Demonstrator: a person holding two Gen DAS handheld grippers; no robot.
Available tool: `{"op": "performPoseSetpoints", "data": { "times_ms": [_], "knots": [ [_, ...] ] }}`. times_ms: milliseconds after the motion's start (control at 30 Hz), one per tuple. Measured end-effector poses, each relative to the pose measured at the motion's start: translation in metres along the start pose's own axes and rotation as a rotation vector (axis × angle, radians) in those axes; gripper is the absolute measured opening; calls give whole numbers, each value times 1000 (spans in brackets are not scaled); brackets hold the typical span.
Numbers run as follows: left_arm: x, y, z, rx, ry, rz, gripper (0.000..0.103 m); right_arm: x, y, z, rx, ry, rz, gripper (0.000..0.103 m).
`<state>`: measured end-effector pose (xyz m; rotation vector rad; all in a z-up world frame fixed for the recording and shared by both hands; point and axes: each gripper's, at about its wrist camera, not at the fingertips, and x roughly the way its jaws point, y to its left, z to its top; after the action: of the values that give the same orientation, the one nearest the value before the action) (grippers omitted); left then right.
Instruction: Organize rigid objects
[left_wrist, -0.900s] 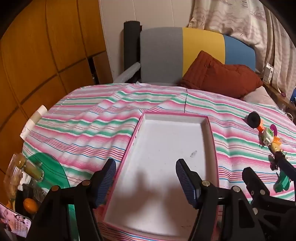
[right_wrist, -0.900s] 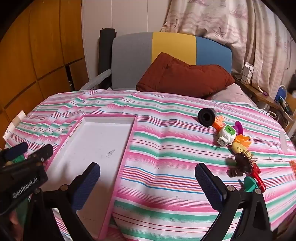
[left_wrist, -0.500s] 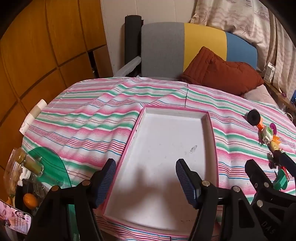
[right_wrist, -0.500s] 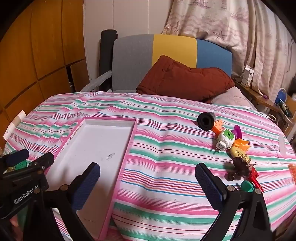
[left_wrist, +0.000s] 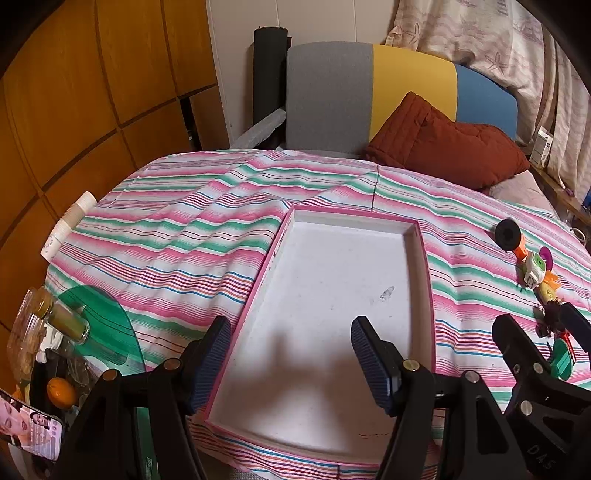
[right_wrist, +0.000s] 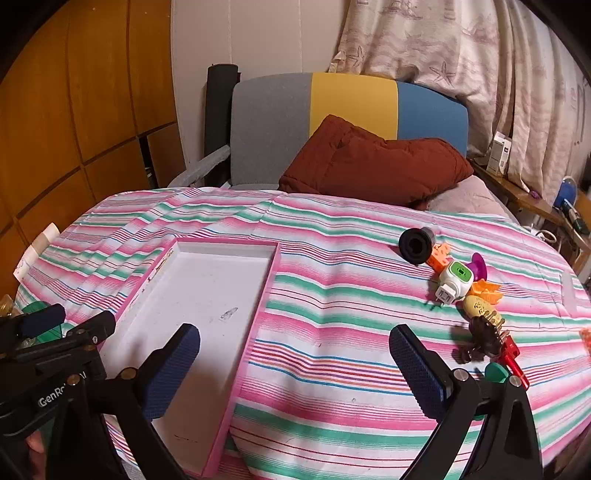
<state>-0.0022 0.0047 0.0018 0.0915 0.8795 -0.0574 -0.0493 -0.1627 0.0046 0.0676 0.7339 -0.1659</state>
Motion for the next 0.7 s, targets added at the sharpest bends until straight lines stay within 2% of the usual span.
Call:
{"op": "performPoseSetpoints", "data": {
  "times_ms": [500,700],
  "knots": [
    [-7,-3,-2,8,-16,2,69,-3,-3,1,11,-6,-12,103],
    [-3,-8,-5,18,7,-26,69,-2,-14,0,31,3,-35,103]
  ]
}}
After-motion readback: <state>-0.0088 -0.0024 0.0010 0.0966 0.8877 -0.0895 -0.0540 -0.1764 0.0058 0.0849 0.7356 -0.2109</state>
